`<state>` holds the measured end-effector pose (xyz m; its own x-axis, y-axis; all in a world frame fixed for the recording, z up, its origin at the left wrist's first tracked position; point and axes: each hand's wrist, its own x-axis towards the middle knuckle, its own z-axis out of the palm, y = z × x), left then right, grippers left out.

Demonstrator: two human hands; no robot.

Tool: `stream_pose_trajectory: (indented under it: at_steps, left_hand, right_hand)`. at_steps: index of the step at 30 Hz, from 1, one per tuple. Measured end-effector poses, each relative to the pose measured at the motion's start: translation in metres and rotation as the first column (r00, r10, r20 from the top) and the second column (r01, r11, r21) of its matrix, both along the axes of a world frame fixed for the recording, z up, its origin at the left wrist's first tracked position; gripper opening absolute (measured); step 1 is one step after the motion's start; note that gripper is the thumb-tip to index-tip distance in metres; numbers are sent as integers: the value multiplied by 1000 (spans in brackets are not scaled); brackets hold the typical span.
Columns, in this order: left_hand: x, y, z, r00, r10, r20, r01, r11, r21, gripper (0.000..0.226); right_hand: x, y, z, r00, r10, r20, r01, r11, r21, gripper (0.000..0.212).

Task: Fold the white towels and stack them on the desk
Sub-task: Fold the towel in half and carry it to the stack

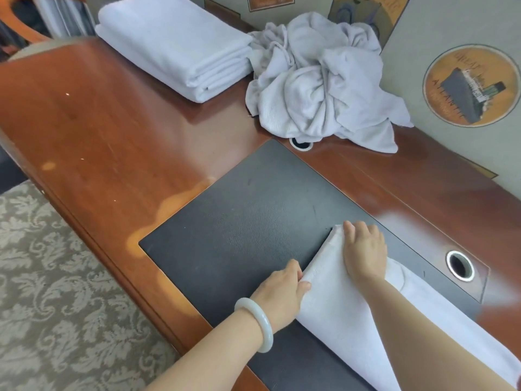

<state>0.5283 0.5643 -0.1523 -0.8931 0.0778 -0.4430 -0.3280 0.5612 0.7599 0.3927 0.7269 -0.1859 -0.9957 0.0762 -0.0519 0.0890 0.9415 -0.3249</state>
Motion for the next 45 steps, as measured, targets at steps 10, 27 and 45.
stream_pose_trajectory:
  at_steps: [10, 27, 45]
  left_hand:
    - [-12, 31, 11, 917, -191, -351, -11, 865, -501, 38]
    - [-70, 87, -26, 749, -621, -230, 256, 592, -765, 66]
    - [-67, 90, -30, 758, -604, -245, 217, 588, -779, 70]
  right_hand:
    - [-1, -9, 16, 990, -139, 39, 144, 964, -225, 39]
    - [123, 167, 4, 991, -131, -9, 131, 983, 132, 78]
    - [137, 151, 9, 996, 92, -7, -90, 986, 142, 69]
